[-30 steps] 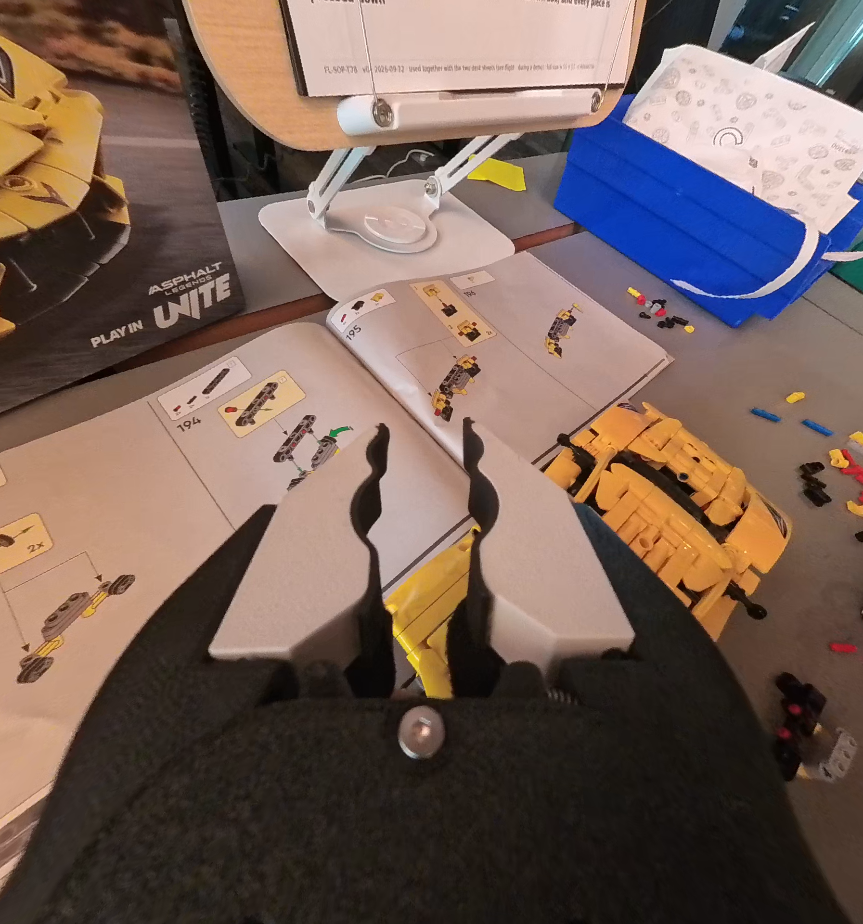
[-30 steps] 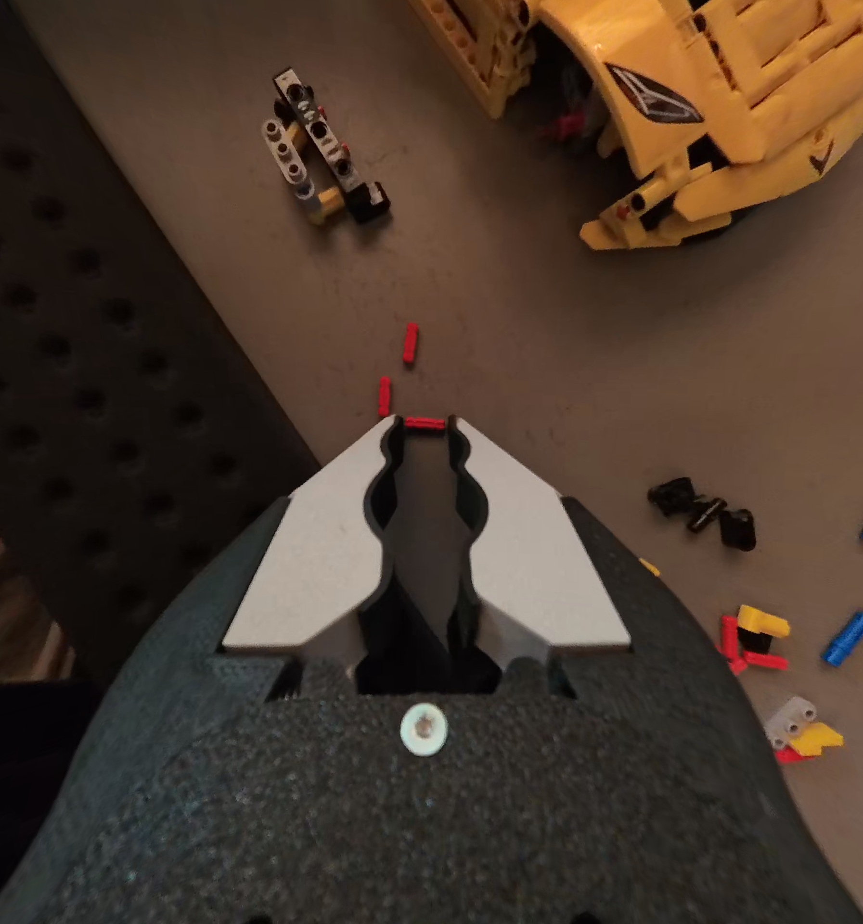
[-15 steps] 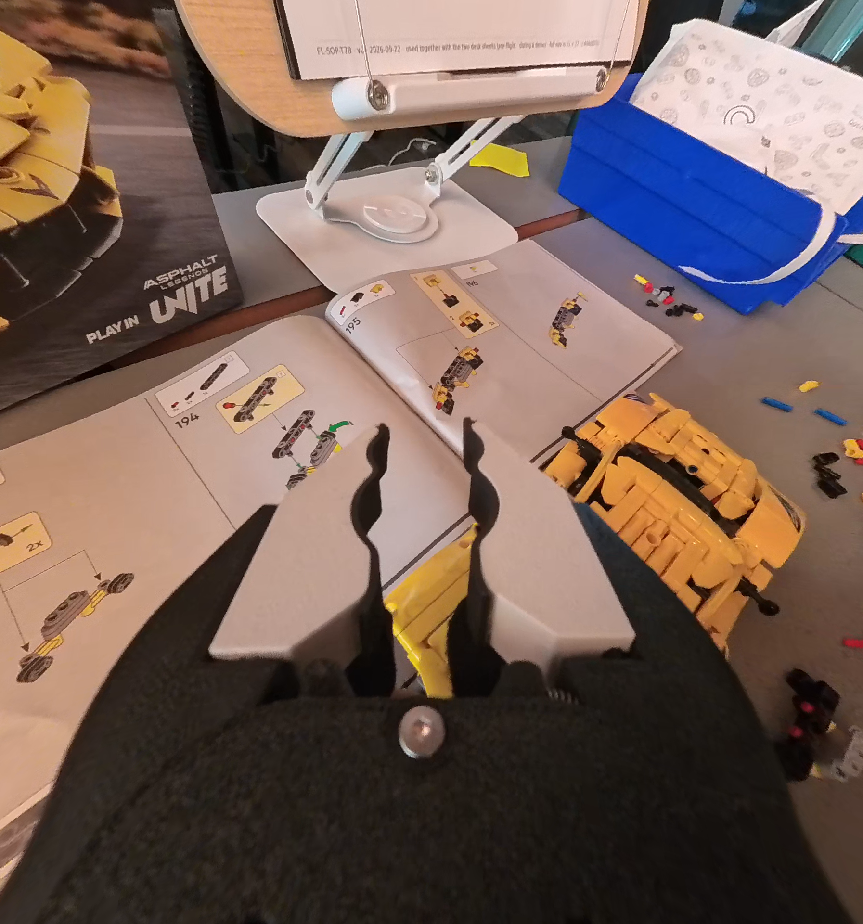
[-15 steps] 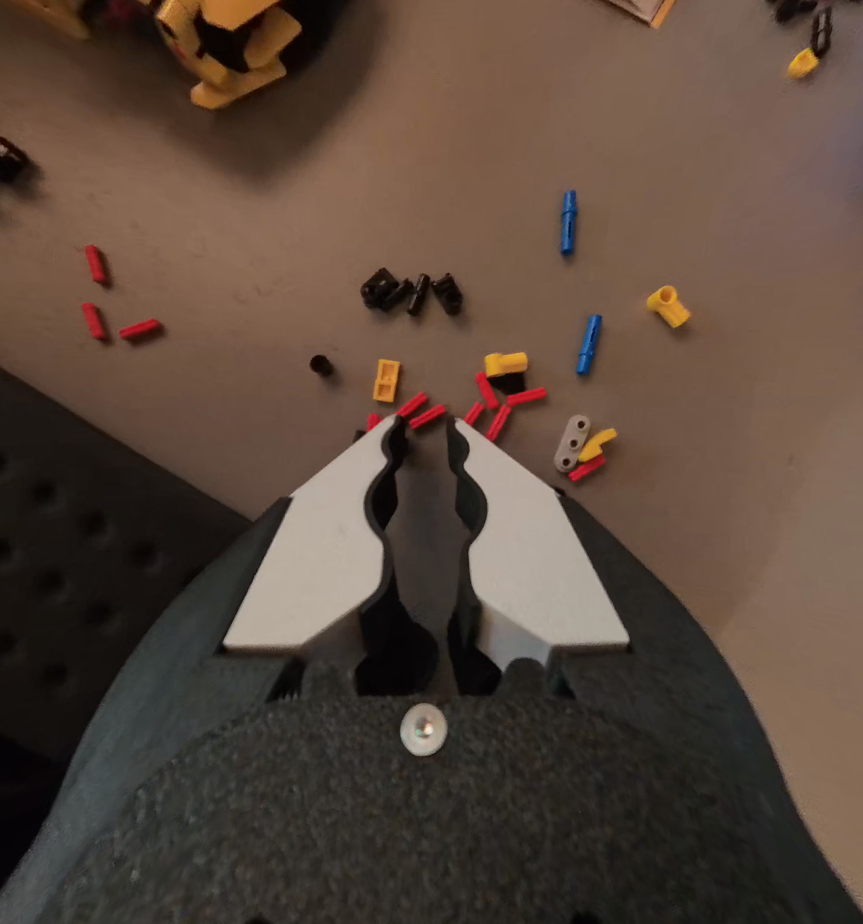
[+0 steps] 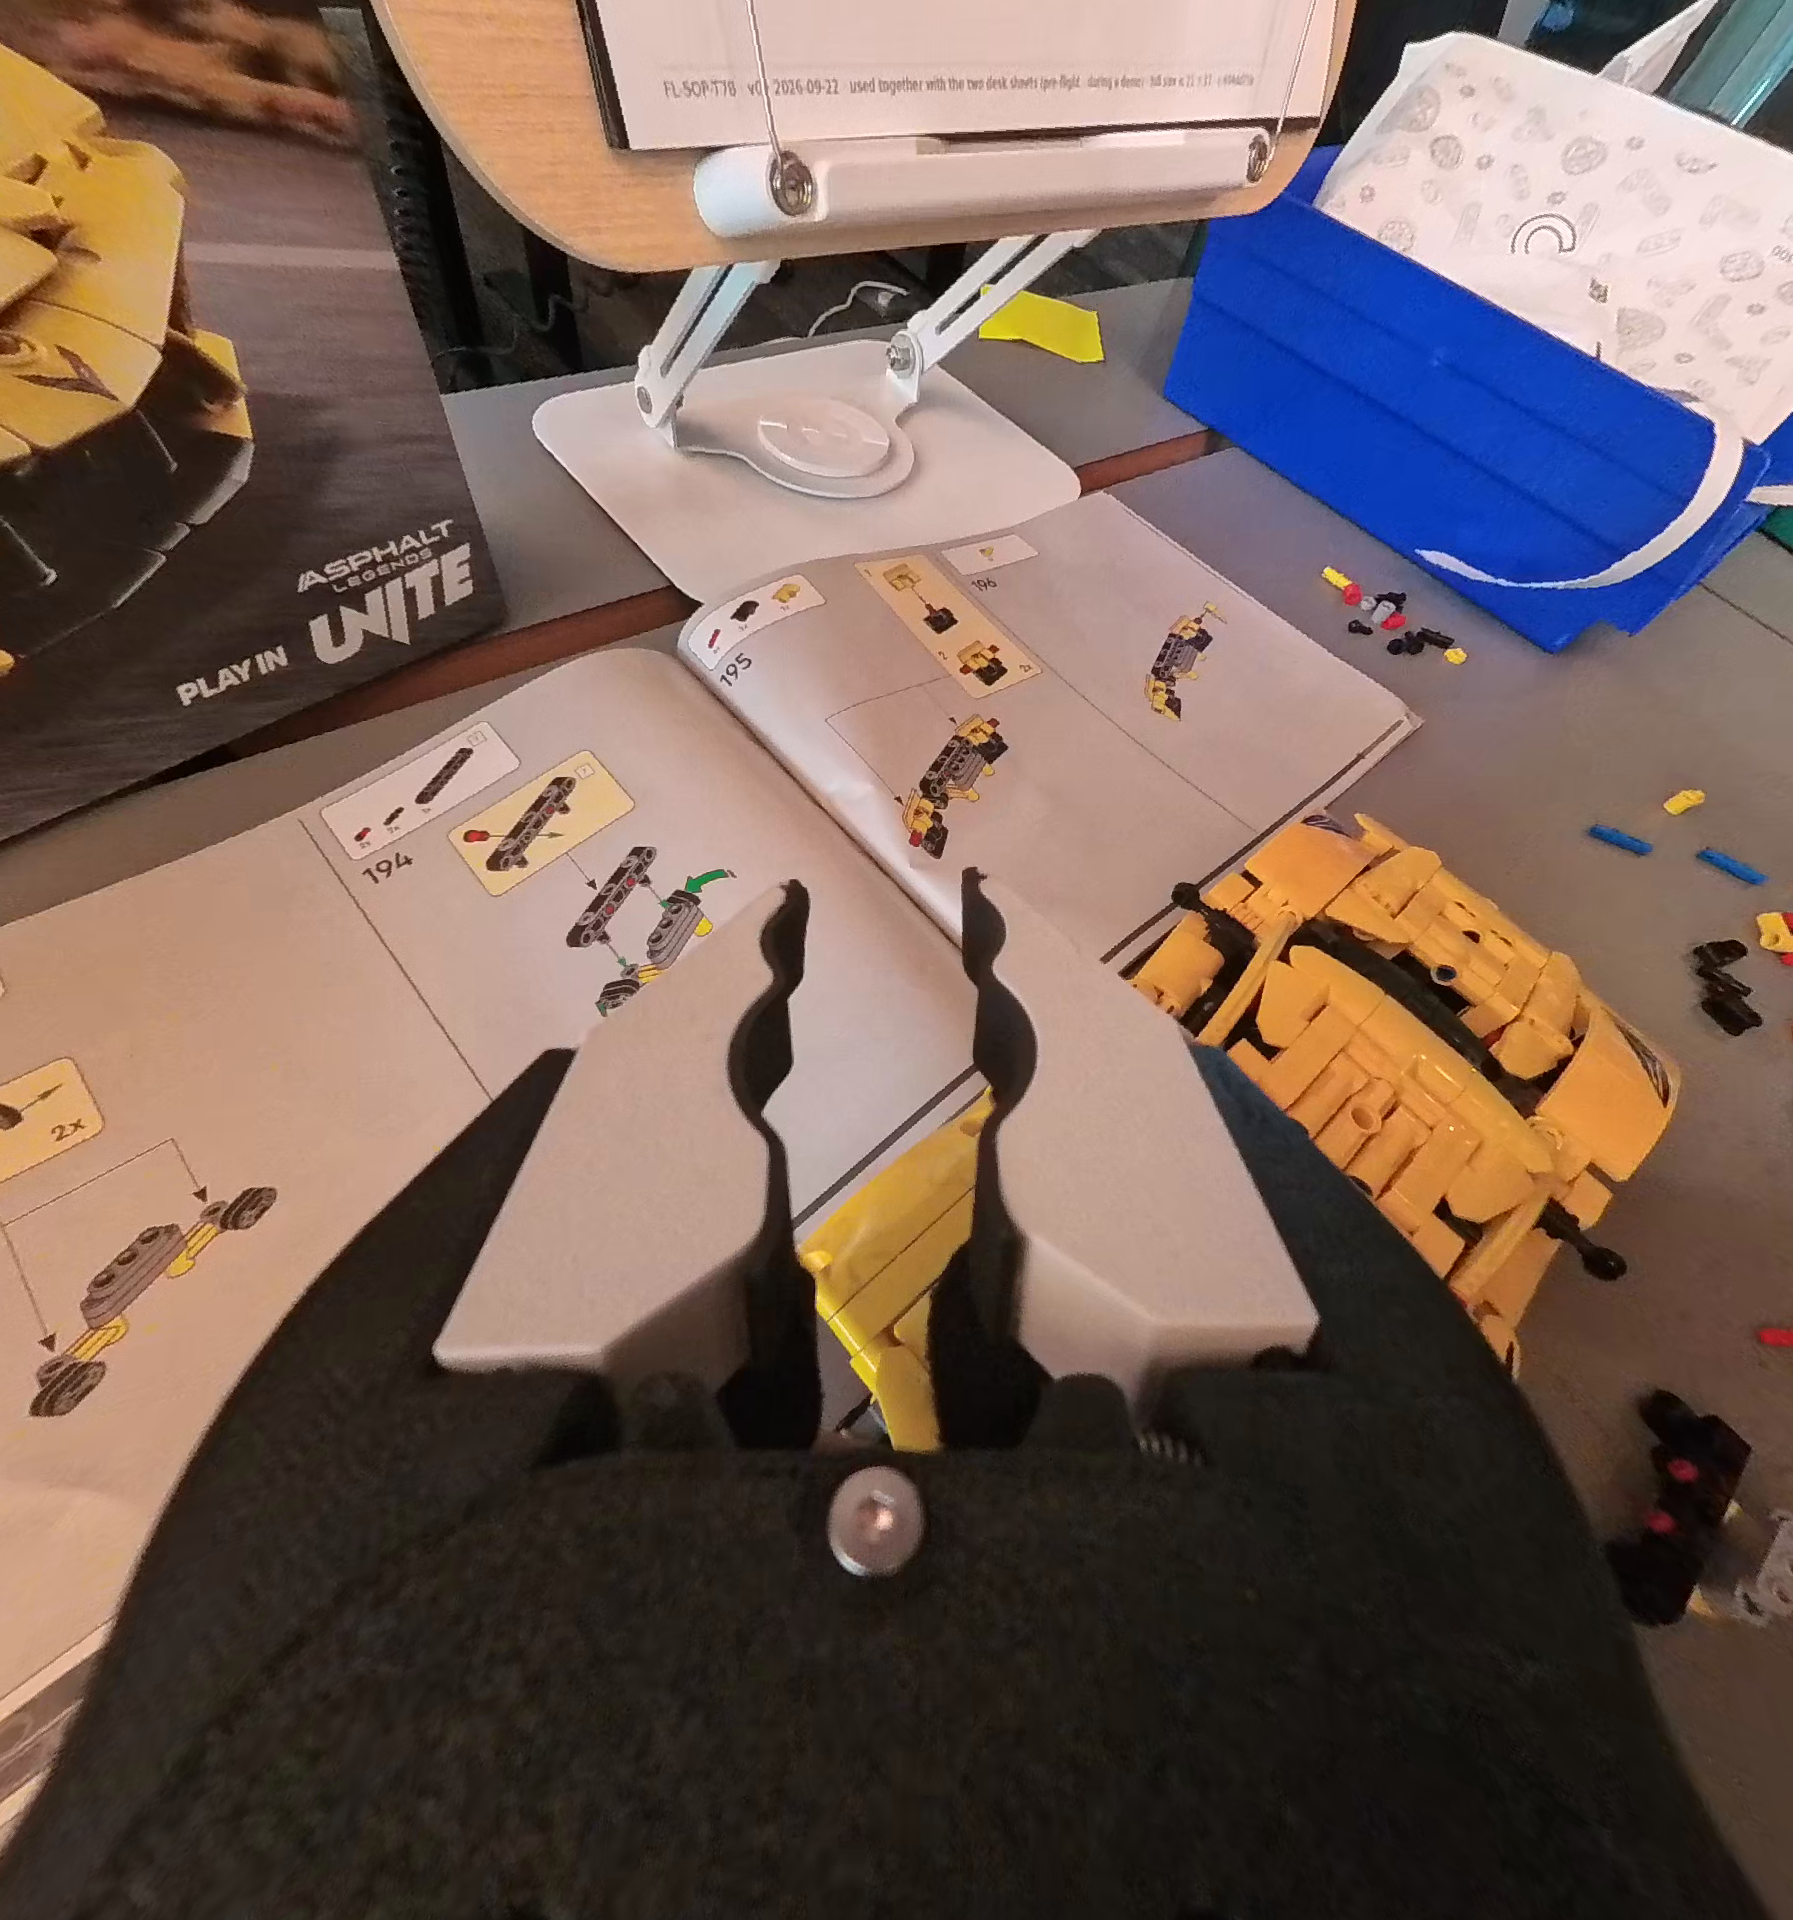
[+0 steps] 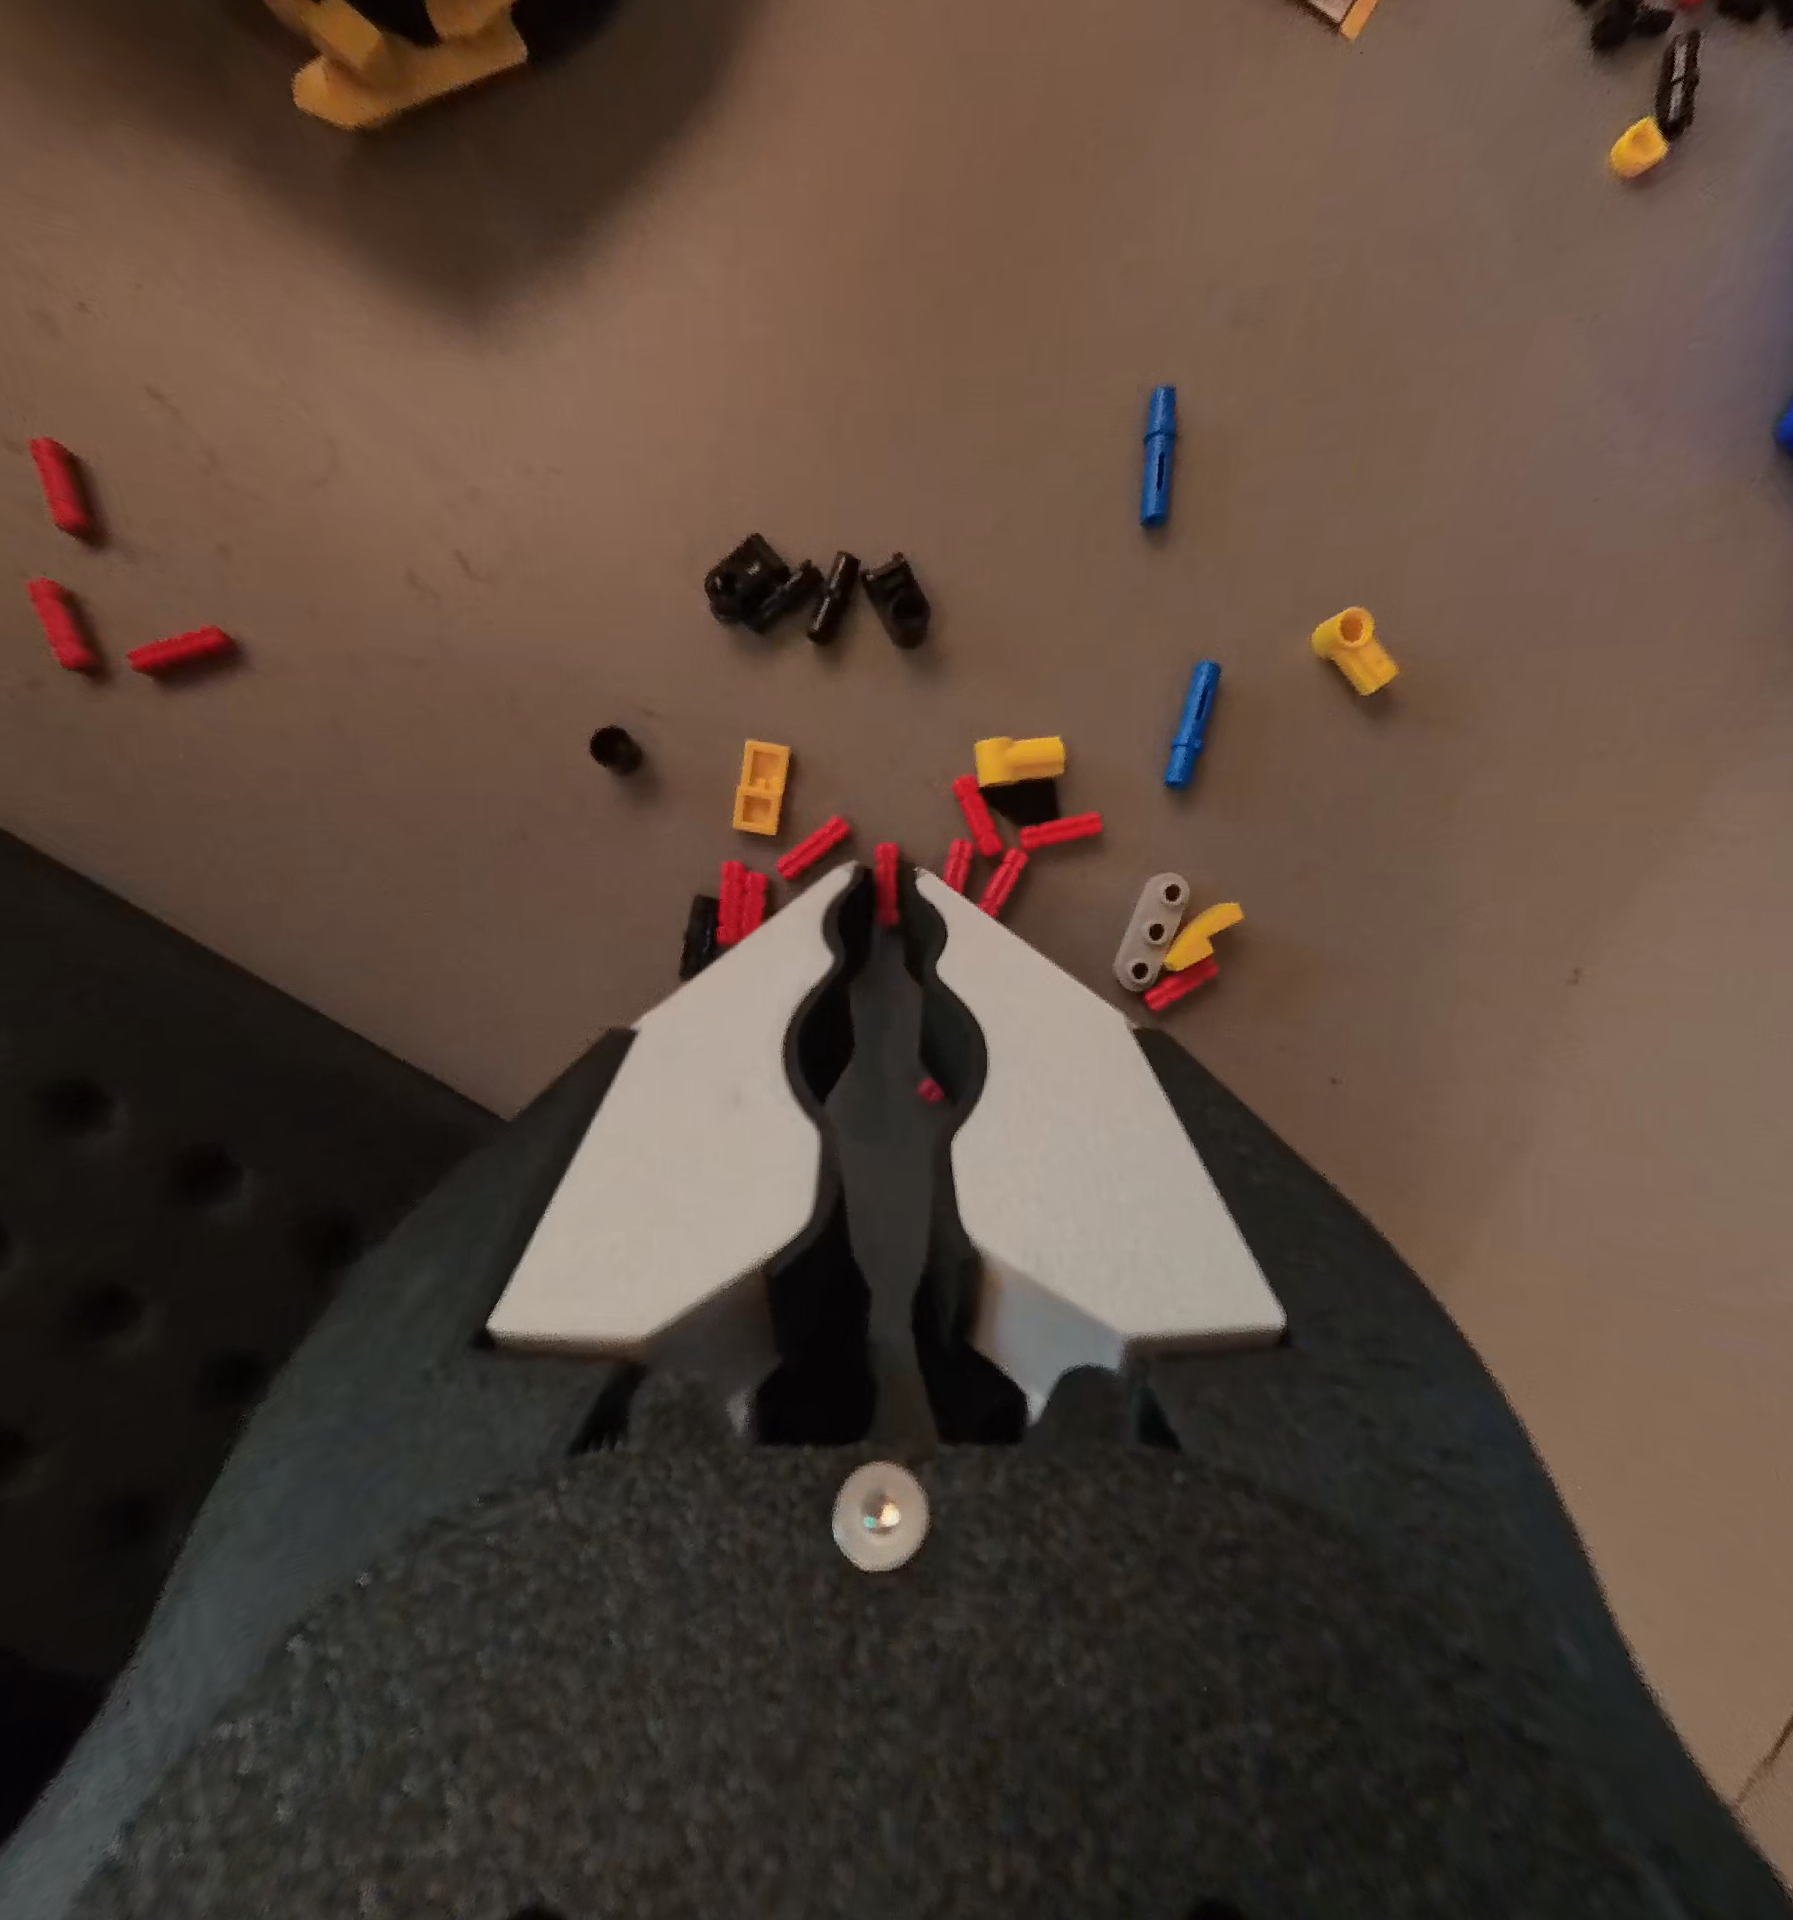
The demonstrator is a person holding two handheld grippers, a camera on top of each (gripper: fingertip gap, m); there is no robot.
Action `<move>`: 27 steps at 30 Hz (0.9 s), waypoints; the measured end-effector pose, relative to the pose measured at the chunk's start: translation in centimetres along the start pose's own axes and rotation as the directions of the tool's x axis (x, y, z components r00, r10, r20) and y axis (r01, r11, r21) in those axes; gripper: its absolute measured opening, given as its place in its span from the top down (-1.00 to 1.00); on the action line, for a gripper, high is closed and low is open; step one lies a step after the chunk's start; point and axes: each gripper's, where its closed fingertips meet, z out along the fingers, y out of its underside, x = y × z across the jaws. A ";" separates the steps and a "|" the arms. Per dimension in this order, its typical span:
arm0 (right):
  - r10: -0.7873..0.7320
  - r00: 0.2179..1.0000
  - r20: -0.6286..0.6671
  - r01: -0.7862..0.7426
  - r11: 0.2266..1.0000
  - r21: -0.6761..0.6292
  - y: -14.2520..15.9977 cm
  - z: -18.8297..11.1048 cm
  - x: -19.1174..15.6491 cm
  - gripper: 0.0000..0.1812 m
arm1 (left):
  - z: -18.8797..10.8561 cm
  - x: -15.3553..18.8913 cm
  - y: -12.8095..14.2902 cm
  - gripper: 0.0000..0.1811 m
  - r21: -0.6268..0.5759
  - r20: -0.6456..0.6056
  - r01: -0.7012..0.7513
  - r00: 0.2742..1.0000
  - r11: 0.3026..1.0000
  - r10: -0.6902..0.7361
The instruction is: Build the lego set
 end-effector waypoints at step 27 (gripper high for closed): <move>-0.138 0.982 0.127 0.136 0.990 0.026 -0.8 -2.7 -4.6 0.93 | -0.2 0.3 -0.4 0.68 0.010 -0.004 -0.005 1.000 1.000 0.005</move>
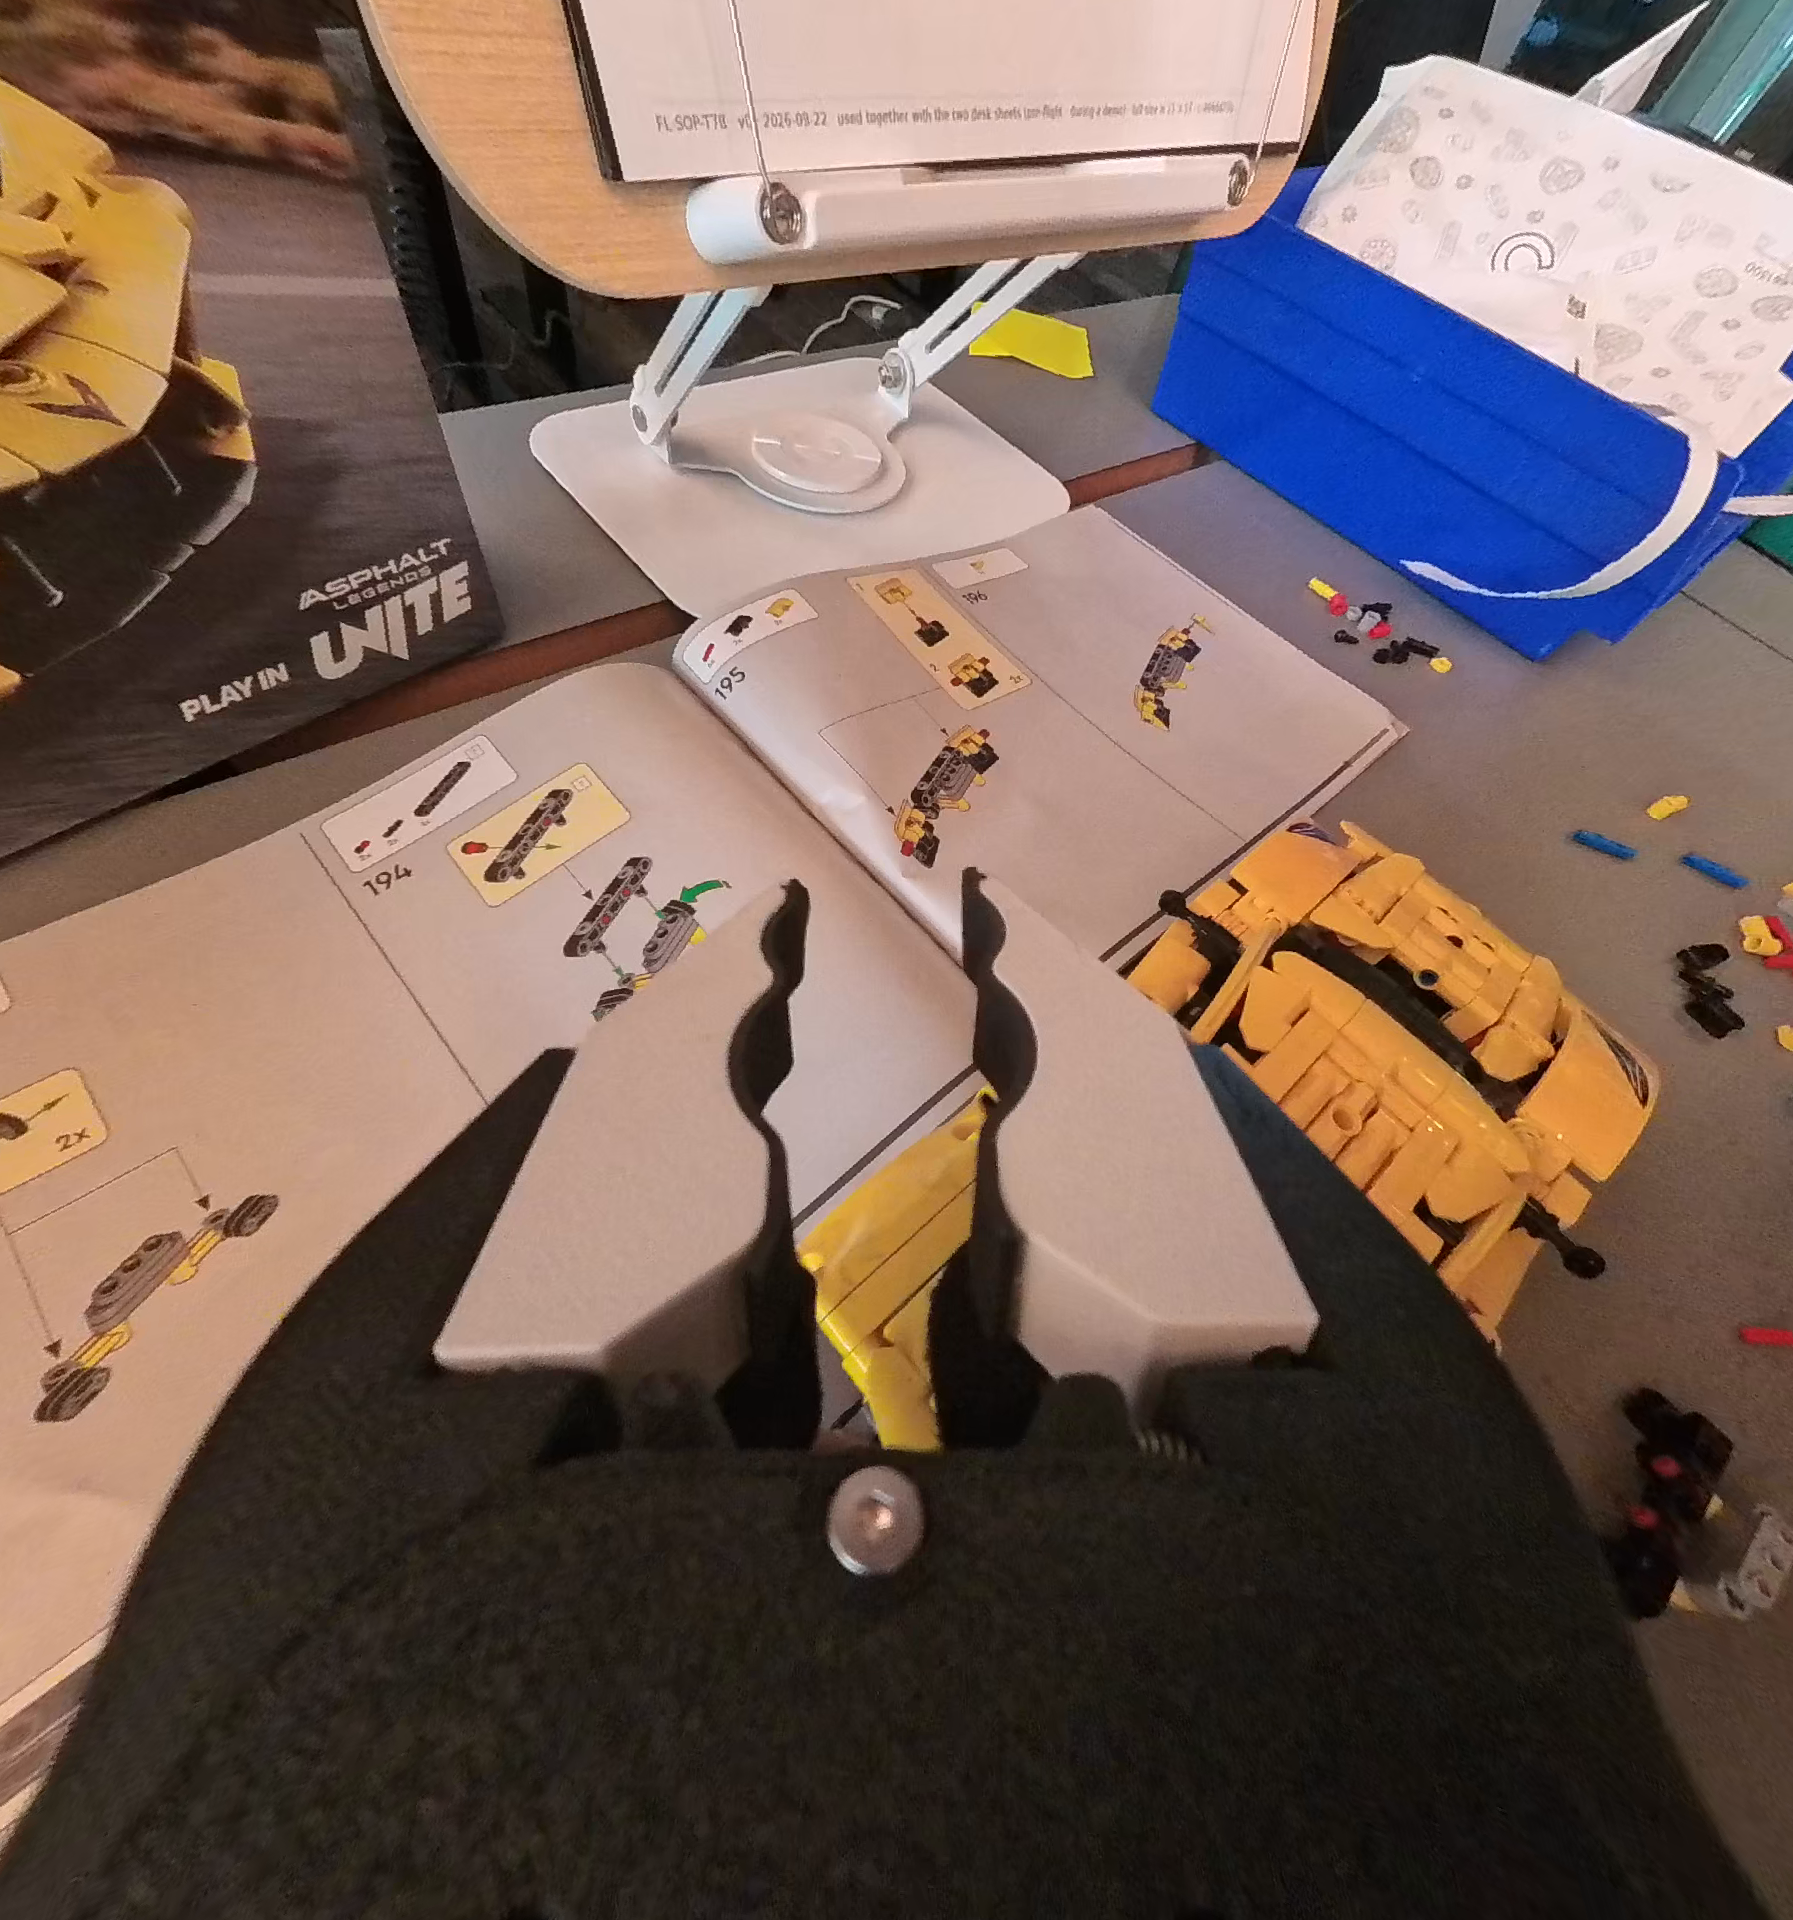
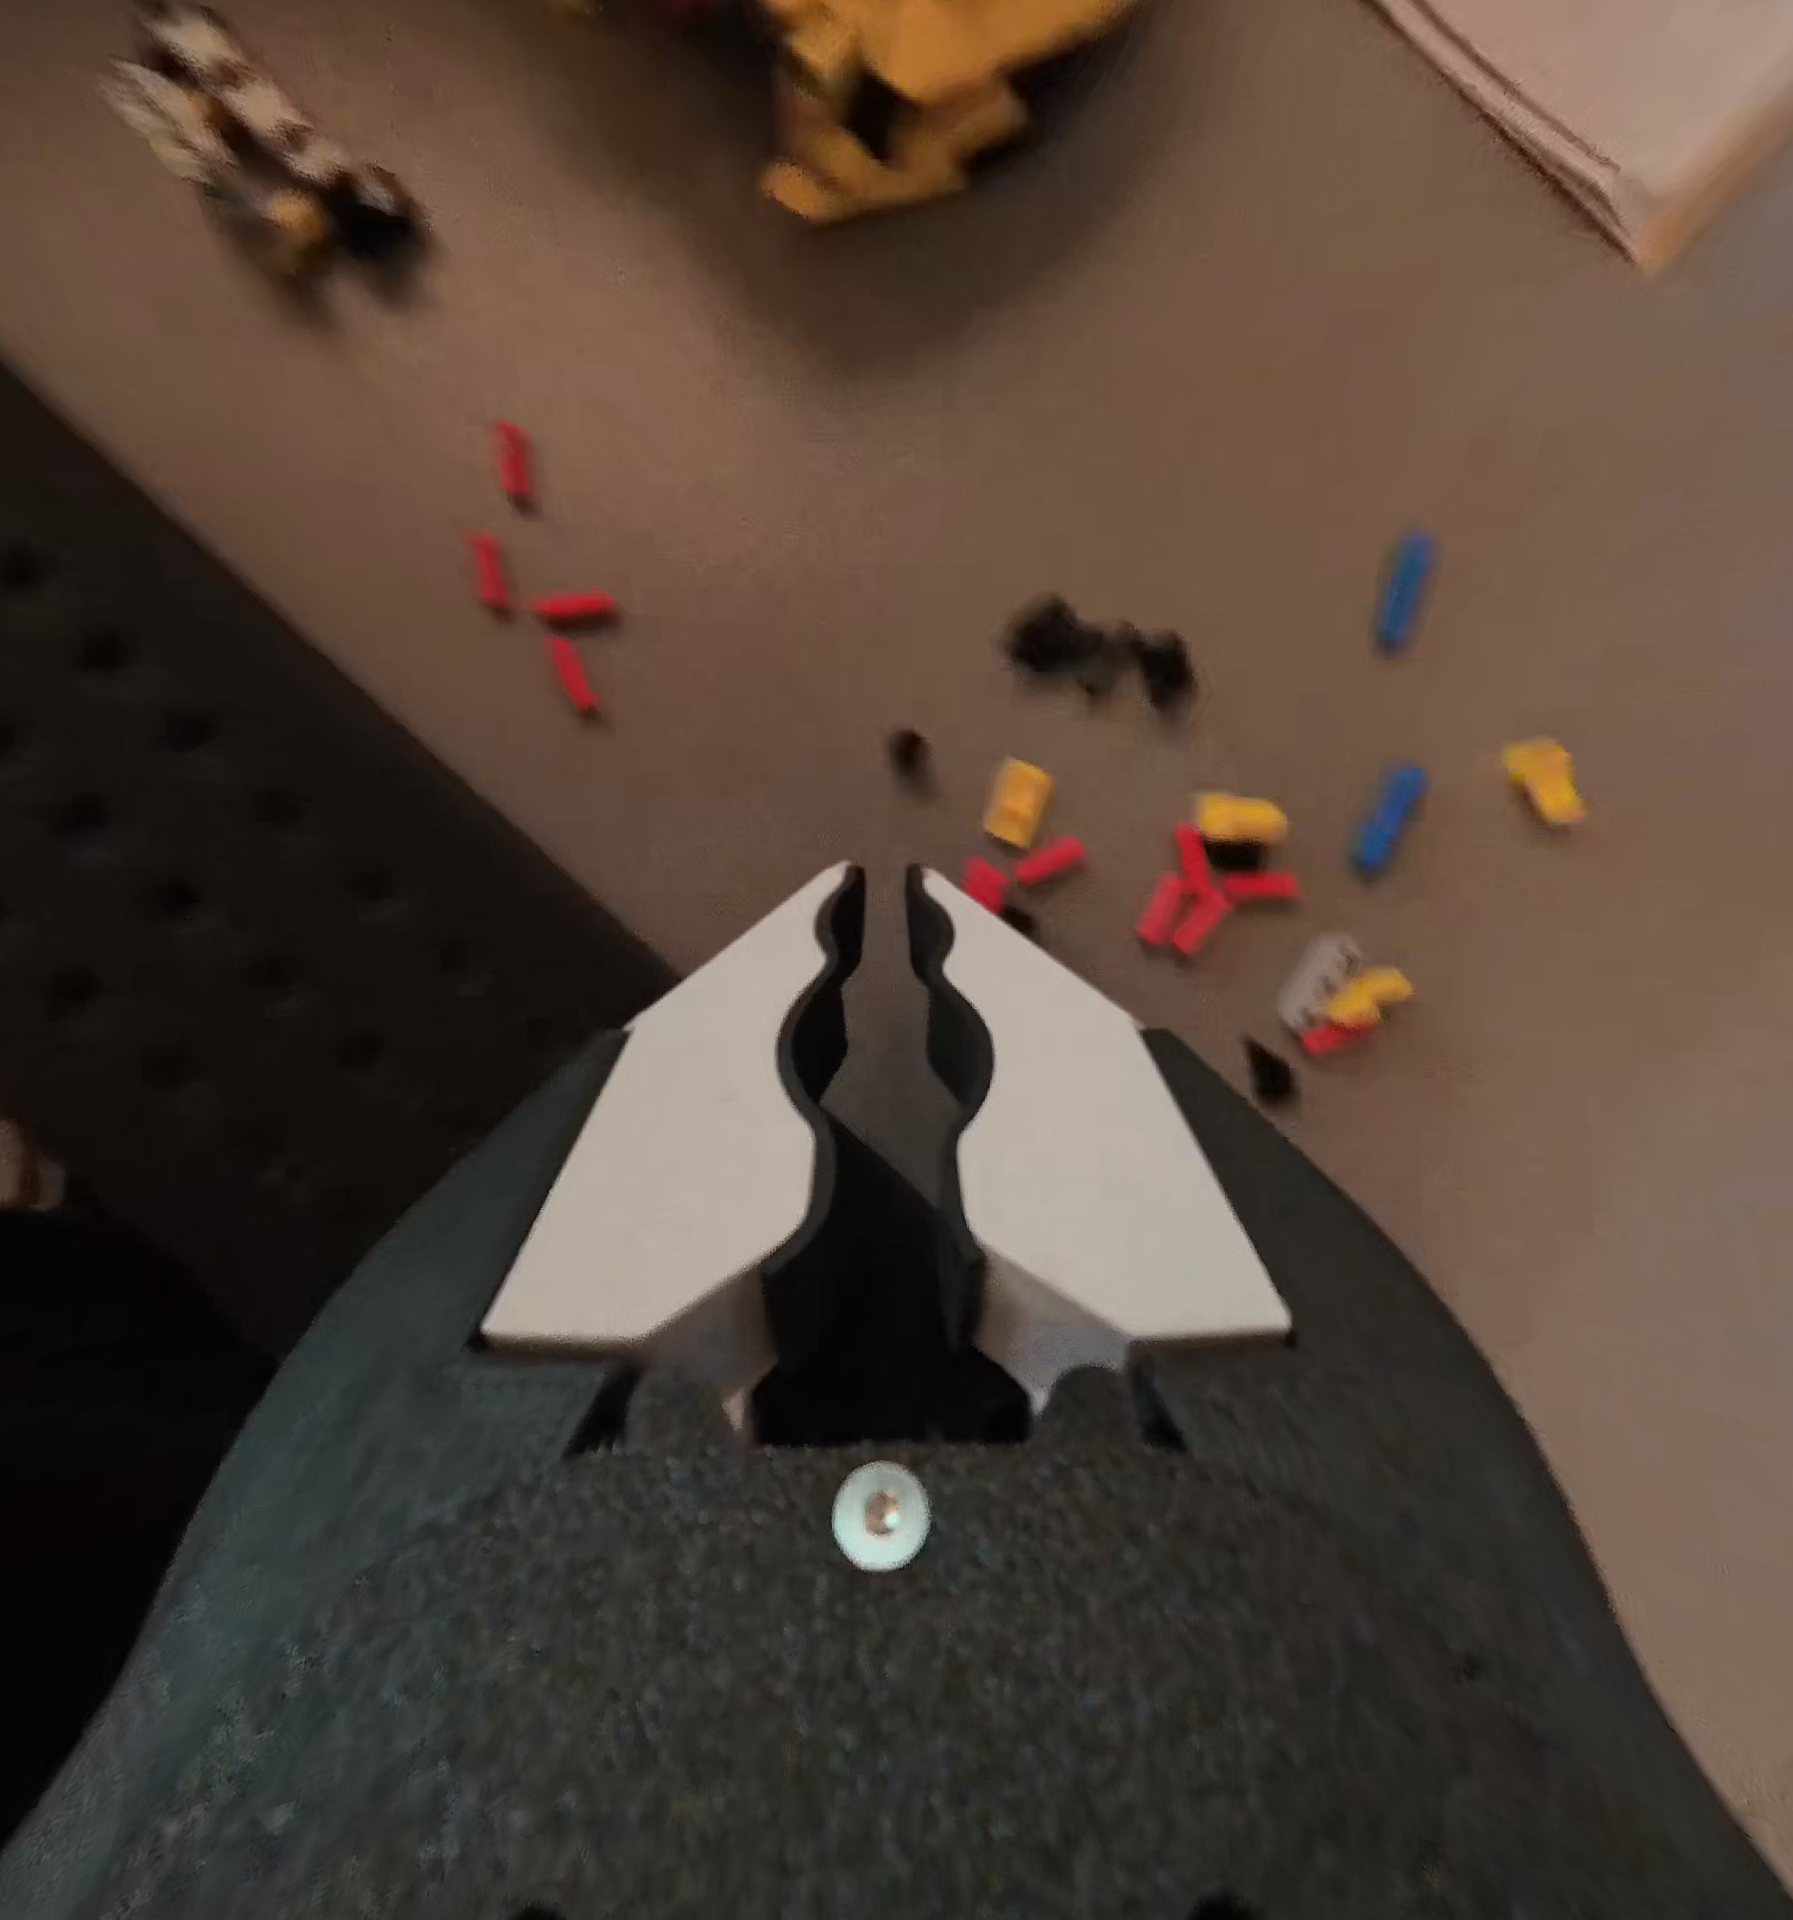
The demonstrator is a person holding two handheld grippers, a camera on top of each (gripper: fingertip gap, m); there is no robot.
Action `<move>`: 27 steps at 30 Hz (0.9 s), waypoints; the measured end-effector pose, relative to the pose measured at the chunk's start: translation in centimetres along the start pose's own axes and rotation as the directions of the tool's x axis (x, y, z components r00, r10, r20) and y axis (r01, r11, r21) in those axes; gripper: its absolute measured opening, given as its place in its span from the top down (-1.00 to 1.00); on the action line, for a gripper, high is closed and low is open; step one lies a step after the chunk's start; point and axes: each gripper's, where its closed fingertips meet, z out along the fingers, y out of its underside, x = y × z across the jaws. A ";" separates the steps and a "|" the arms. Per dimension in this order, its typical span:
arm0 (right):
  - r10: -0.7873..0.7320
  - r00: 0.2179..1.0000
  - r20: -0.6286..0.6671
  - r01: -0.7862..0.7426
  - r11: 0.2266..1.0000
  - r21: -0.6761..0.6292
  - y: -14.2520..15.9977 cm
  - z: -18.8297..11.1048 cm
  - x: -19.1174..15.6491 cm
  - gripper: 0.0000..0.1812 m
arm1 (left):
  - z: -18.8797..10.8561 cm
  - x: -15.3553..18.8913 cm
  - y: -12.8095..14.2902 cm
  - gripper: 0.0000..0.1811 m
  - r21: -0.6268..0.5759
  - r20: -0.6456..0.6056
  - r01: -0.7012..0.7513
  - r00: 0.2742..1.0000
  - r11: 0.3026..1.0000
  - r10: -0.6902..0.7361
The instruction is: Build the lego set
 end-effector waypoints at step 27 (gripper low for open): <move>0.071 0.989 -0.130 -0.077 0.996 -0.042 0.6 2.1 4.3 0.92 | 0.1 -0.1 0.2 0.68 -0.007 0.009 -0.007 1.000 1.000 0.007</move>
